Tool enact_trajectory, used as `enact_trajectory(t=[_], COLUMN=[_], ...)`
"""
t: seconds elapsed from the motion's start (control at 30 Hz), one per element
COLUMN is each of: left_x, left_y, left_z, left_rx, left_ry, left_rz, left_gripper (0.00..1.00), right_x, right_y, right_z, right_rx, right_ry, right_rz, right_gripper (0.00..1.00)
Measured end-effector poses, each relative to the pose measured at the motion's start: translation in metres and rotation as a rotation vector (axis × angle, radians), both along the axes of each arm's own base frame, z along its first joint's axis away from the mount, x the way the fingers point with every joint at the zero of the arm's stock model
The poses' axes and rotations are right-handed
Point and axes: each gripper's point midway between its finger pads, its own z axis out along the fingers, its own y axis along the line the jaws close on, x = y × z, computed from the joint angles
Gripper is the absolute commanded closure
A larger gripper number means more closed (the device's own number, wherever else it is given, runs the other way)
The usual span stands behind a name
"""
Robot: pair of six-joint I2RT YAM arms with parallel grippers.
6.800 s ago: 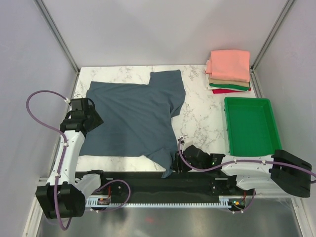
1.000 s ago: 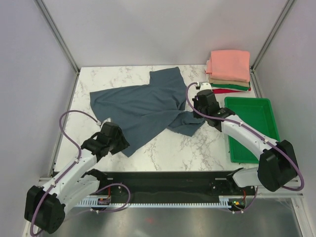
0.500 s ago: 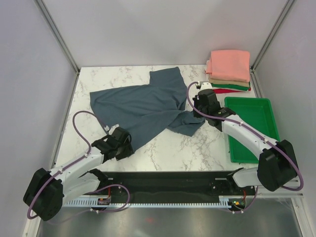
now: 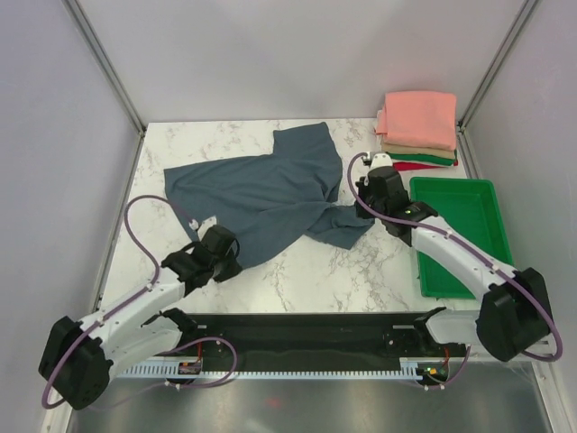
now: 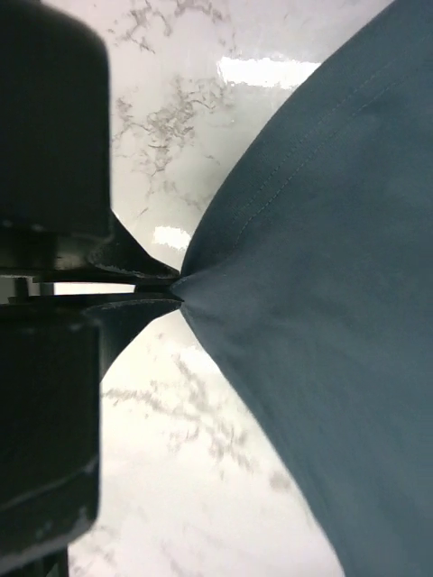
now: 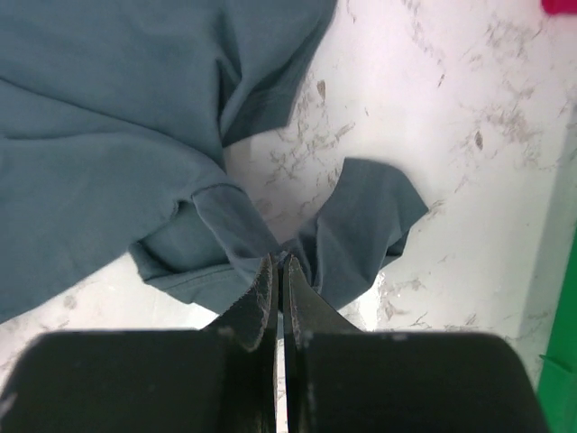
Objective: Fold and stack the t-shirts
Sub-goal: Flatten the tshirt out
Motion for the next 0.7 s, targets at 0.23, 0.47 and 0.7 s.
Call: enact_trajectory(t=[0.23, 0.47, 0.7], left_x=[0.036, 0.019, -0.014], left_y=[-0.002, 0.028, 0.063], left_z=[0.169, 0.358, 0.472], left_rx=[-0.059, -0.093, -0.022], left_ry=[-0.357, -0.796, -1.104], left_rz=[-0.042, -0.101, -0.152], left_gripper=[0.98, 0.98, 0.98], right_x=[-0.030, -0.087, -0.181], right_y=[-0.011, -0.040, -0.073], right_z=[0.121, 0.295, 0.400], right_rx=[0.159, 0.263, 0.259], right_ry=[-0.285, -0.709, -1.105], right_rz=[0.018, 0.070, 0.190], right_gripper=[1.00, 1.00, 1.00])
